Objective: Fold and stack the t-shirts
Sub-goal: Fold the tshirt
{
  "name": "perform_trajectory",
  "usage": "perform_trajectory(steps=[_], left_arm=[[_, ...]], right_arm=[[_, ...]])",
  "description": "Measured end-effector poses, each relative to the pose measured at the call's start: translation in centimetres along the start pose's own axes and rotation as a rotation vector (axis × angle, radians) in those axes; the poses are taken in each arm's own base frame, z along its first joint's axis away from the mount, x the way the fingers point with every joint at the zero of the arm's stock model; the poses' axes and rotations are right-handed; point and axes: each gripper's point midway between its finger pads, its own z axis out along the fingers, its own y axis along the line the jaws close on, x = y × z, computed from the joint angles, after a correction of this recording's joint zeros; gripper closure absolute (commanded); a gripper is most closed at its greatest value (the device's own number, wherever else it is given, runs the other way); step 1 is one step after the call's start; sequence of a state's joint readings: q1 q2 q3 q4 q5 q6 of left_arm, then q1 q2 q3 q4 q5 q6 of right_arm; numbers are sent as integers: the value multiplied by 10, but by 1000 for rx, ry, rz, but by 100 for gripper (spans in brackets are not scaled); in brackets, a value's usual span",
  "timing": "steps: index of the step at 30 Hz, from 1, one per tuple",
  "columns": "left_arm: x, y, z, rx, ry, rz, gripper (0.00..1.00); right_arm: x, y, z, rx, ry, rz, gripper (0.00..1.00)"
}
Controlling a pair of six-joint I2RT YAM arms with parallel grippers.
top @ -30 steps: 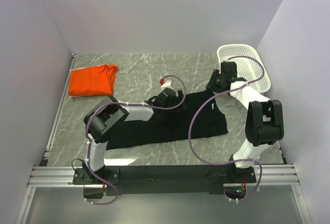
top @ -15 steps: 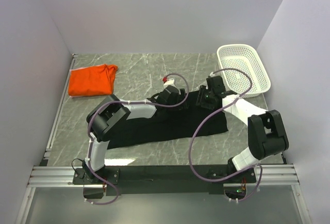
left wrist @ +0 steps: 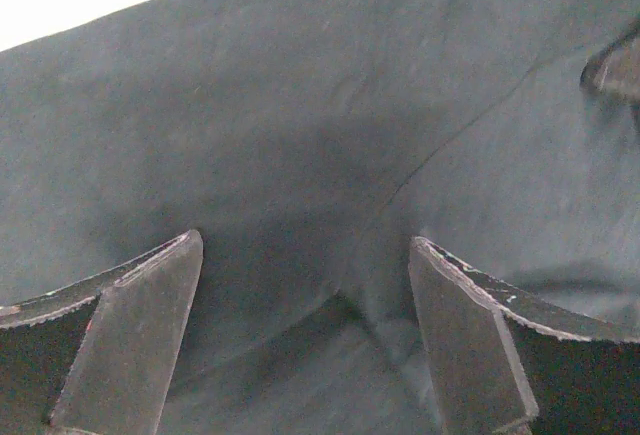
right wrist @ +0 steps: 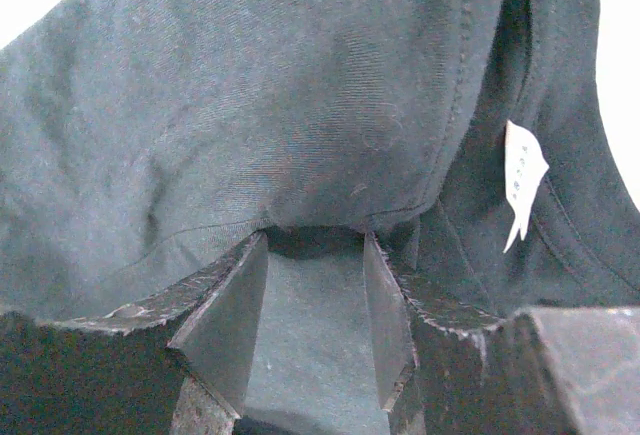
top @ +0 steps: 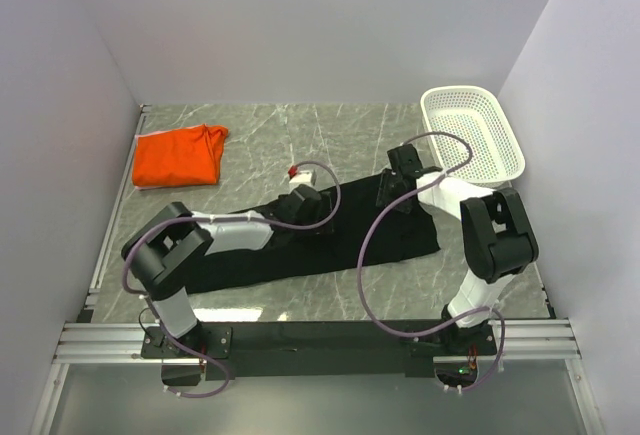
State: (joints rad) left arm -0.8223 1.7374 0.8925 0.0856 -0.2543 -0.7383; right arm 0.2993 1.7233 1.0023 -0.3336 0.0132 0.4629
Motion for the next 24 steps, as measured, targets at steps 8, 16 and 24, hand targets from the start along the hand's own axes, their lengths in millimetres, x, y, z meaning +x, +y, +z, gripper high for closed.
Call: perform_trajectory(steps=[8,16,24], left_arm=[[5,7,-13,44,-51,-50,8],[24,-8,-30,84,-26,-123,7],[39,-26,-41,116,7,-187,7]], right_arm=[[-16,8,9,20,10,-19,49],[-54,27,28,29,14,-52,49],[-88,50,44,-3,24,-73,49]])
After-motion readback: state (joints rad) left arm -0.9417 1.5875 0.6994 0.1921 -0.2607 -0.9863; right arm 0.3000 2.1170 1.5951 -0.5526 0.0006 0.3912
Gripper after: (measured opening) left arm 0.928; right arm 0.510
